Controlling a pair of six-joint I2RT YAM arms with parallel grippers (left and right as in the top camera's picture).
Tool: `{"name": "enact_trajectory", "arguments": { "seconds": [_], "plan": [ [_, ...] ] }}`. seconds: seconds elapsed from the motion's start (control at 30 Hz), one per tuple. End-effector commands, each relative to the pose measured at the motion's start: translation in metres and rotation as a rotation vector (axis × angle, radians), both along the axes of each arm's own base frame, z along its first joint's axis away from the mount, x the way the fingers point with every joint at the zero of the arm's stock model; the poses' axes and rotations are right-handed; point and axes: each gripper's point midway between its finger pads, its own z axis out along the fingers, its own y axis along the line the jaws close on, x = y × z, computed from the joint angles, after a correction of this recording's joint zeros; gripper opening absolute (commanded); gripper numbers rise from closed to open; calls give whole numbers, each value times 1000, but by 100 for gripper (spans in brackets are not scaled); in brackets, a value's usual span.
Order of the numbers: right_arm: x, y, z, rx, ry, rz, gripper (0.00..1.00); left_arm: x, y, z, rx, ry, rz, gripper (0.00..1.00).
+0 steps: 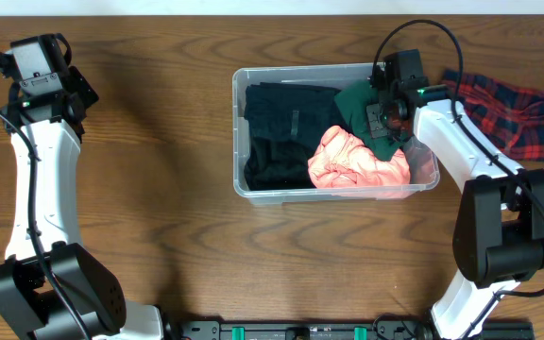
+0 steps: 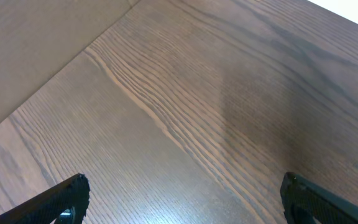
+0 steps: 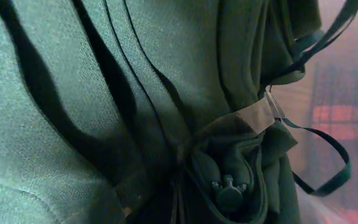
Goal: Pack container
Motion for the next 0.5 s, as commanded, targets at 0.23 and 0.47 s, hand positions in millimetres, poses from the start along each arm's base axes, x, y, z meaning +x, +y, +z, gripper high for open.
{"name": "enact_trajectory", "arguments": {
  "seconds": [0.23, 0.47],
  "plan": [
    [-17, -18, 74, 5, -133, -82, 3, -2, 3, 6, 13, -7, 10, 98],
    [-24, -58, 142, 82, -307, -293, 4, -2, 3, 6, 12, -7, 10, 98]
  ]
}}
